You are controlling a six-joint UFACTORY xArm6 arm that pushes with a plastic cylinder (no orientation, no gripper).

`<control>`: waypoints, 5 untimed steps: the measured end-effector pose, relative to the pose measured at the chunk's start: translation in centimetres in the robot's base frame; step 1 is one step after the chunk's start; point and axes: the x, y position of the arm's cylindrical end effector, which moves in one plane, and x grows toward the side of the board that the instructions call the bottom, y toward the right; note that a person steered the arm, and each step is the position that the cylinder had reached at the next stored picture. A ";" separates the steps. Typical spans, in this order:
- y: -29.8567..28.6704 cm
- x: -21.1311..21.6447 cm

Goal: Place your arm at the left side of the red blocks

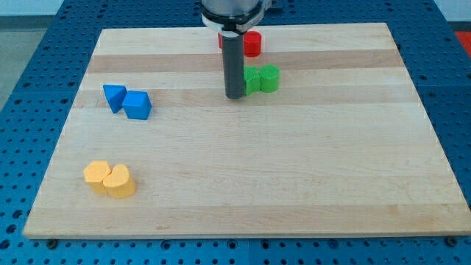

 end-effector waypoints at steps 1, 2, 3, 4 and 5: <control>-3.0 -0.7; -4.5 -3.2; -5.0 -6.5; -5.5 -8.6; -6.0 -10.7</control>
